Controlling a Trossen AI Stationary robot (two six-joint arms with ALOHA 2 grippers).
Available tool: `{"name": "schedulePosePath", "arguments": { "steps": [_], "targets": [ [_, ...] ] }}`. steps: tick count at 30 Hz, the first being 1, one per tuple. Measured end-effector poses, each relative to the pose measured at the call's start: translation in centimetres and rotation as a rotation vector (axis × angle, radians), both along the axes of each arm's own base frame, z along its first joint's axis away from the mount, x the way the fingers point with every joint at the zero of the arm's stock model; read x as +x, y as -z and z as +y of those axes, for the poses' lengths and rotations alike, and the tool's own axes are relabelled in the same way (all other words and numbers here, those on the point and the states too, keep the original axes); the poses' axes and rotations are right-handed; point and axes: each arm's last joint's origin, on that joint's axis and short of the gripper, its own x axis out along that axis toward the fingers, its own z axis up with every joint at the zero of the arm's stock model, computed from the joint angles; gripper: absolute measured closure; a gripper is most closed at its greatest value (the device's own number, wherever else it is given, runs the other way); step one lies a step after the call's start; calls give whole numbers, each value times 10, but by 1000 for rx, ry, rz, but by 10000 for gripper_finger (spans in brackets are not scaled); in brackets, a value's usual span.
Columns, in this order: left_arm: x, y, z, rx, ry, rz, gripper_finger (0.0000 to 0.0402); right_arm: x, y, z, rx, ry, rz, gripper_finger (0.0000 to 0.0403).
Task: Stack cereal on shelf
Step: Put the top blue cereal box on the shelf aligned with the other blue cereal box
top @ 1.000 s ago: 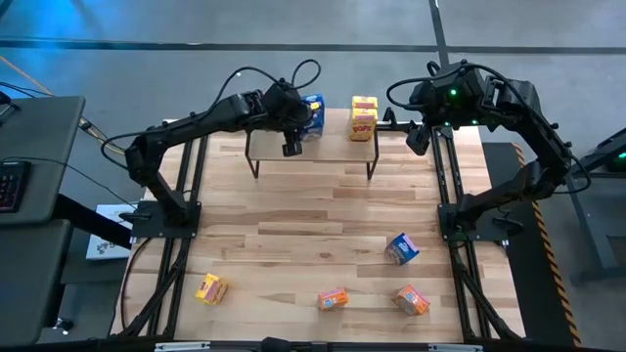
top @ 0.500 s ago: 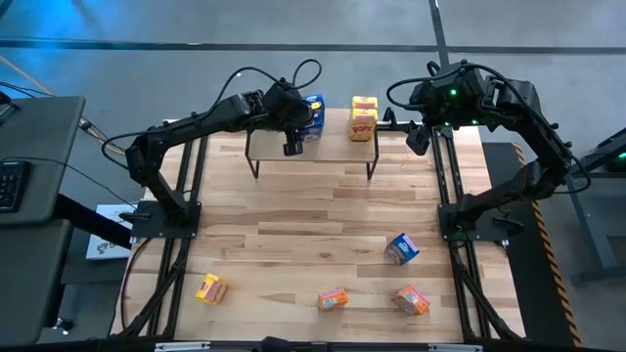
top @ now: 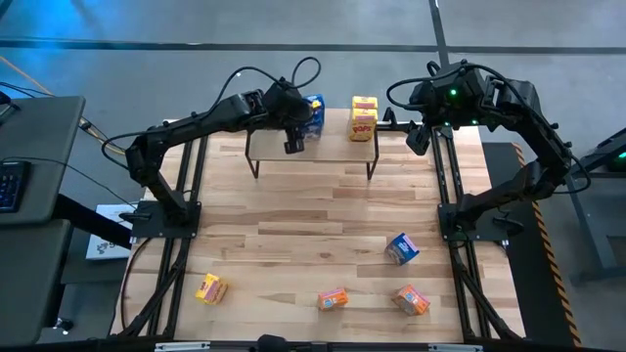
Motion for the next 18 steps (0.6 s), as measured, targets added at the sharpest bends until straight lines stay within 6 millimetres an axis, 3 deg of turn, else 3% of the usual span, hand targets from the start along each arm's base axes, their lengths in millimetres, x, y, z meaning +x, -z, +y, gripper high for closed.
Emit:
{"name": "schedulePosePath", "arguments": {
  "steps": [8, 18],
  "targets": [
    [1, -6, 3, 50, -107, -52, 178, 0, 0, 0, 0, 0, 0, 145],
    [-10, -32, -6, 6, -135, -34, 178, -1, 2, 1, 8, 0, 21, 145]
  ]
}}
